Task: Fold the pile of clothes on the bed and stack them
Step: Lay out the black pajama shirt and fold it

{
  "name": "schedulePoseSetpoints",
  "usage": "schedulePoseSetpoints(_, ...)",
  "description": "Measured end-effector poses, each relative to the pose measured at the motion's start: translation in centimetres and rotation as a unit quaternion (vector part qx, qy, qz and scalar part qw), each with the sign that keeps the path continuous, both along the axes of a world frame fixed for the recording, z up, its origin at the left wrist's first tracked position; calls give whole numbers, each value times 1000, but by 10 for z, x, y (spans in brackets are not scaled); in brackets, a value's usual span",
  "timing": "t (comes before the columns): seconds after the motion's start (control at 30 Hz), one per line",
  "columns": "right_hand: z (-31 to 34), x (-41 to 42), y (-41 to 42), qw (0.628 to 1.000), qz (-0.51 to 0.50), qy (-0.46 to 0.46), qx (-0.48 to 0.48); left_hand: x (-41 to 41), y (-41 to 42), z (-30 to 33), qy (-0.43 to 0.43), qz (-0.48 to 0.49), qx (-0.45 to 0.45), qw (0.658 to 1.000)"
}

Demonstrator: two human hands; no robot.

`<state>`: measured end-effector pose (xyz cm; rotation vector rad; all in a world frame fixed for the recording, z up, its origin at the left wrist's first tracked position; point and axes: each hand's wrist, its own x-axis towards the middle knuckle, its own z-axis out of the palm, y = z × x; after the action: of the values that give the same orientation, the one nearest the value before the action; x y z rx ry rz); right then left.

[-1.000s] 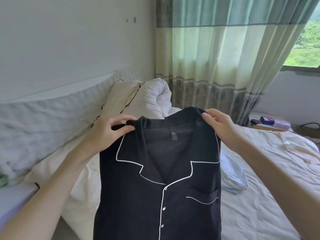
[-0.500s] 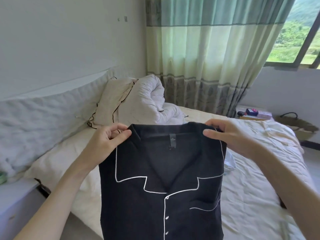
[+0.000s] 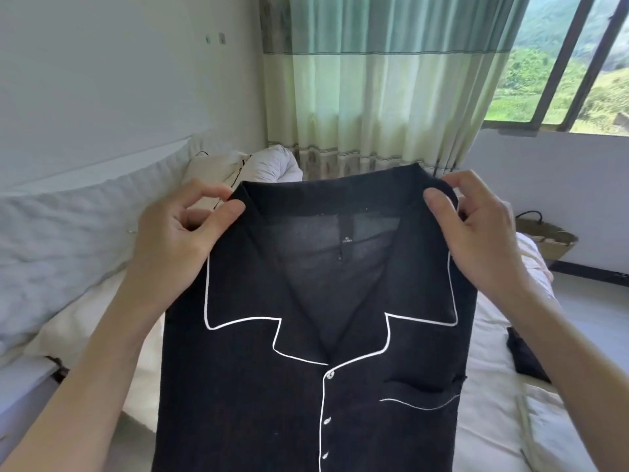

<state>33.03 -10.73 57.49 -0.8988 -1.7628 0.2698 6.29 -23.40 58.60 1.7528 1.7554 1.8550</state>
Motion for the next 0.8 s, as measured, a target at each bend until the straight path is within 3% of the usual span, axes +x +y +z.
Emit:
schedulePoseSetpoints(0.2, -14, -26, 41, 991, -47, -111, 58, -26, 42, -22, 50, 26, -18, 998)
schedulePoseSetpoints(0.4, -76, -77, 140, 983, -8, -179, -27, -76, 135, -94, 34, 53, -104, 993)
schedulePoseSetpoints(0.57, -169, -138, 249, 962, 13, -242, -125, -130, 237, -192, 0, 87, -189, 978)
schedulePoseSetpoints(0.8, -342, -215, 388, 927, 21, -305, -218, -201, 379, -358, 50, 143, -272, 951)
